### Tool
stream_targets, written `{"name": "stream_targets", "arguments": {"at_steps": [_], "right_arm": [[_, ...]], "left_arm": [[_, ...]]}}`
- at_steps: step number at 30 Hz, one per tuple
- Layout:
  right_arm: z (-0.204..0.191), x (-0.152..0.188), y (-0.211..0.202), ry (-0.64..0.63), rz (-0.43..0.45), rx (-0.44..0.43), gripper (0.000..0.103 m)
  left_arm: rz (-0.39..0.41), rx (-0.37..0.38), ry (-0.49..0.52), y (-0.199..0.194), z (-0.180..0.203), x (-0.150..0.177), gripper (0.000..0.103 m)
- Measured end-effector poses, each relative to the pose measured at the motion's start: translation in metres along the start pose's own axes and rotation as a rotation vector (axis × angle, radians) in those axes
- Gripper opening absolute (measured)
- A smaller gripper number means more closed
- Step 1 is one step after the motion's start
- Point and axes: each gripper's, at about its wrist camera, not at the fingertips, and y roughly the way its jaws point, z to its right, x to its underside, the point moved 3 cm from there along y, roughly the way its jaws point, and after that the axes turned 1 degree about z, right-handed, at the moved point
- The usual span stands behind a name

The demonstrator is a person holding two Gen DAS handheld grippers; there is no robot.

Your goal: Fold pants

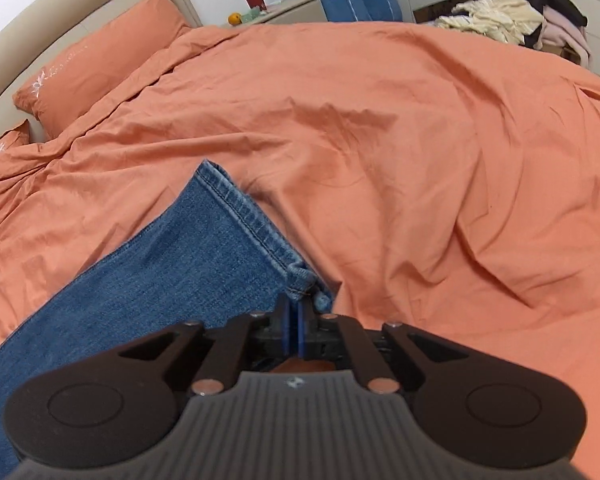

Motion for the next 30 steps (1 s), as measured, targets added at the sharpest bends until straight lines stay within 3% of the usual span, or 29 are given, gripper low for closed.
{"name": "stream_targets", "arguments": {"at_steps": [1,2,6,9,11,16,19,25,30], "right_arm": [[0.000,-0.002,-0.005,0.009,0.005,0.001,0.018],[0.002,-0.004,-0.011,0.021,0.012,0.006,0.030],[0.001,0.003,-0.044,0.081,0.006,-0.083,0.033],[-0.027,0.026,-0.070,-0.003,0.011,-0.159,0.033],[-0.053,0.050,-0.084,-0.071,0.001,-0.211,0.033],[-0.136,0.130,-0.100,-0.239,-0.065,-0.362,0.033],[-0.198,0.189,-0.104,-0.381,-0.100,-0.467,0.033],[-0.309,0.322,-0.110,-0.635,-0.184,-0.644,0.035],[-0.372,0.383,-0.105,-0.796,-0.120,-0.706,0.051]], "left_arm": [[0.014,-0.007,0.009,-0.004,-0.002,-0.001,0.068],[0.027,-0.005,0.025,-0.009,-0.005,-0.002,0.070],[0.093,0.018,0.060,-0.041,-0.012,-0.002,0.070],[0.151,0.114,0.117,-0.075,-0.004,0.008,0.069],[0.166,0.202,0.209,-0.099,0.011,0.021,0.064],[0.216,0.366,0.502,-0.150,0.052,0.071,0.061],[0.224,0.430,0.601,-0.164,0.068,0.104,0.056],[0.217,0.496,0.632,-0.157,0.087,0.145,0.046],[0.243,0.459,0.564,-0.148,0.085,0.152,0.046]]}}
